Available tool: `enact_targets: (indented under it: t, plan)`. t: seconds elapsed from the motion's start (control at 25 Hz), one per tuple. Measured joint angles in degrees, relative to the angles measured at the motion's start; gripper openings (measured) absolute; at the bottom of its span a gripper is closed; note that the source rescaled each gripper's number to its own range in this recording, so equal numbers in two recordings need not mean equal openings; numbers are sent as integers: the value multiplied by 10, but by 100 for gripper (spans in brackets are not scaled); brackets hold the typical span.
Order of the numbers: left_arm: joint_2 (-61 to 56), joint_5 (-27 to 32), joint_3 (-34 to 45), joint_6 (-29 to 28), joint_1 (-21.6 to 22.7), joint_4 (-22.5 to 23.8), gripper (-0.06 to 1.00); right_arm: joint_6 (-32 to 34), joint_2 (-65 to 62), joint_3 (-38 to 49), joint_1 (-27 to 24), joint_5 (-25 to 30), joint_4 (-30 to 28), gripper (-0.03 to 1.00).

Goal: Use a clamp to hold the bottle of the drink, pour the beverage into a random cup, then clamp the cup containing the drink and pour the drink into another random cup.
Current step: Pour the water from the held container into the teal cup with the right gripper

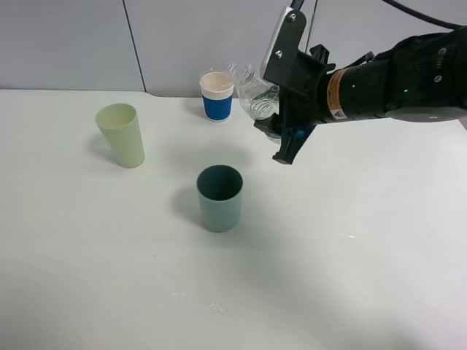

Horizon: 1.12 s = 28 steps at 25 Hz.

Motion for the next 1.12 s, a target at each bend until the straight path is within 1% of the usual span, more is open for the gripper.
enact_targets:
  t: [0.24,0.4,0.52,0.64,1.0,1.12]
  plan:
    - [0,0,0,0,0,0,100,3,29,-16,9,18,-8,1]
    - [0,0,0,0,0,0,100,2,42,-24,33,46,-47,1]
    - [0,0,0,0,0,0,100,2,43,-26,43,55,-74,1]
    - [0,0,0,3,0,-1,100,1,43,-27,43,60,-90,1]
    - [0,0,0,0,0,-1,100,-43,43,-27,43,70,-140,1]
    - [0,0,0,0,0,-1,100,-48,43,-27,43,84,-153,1]
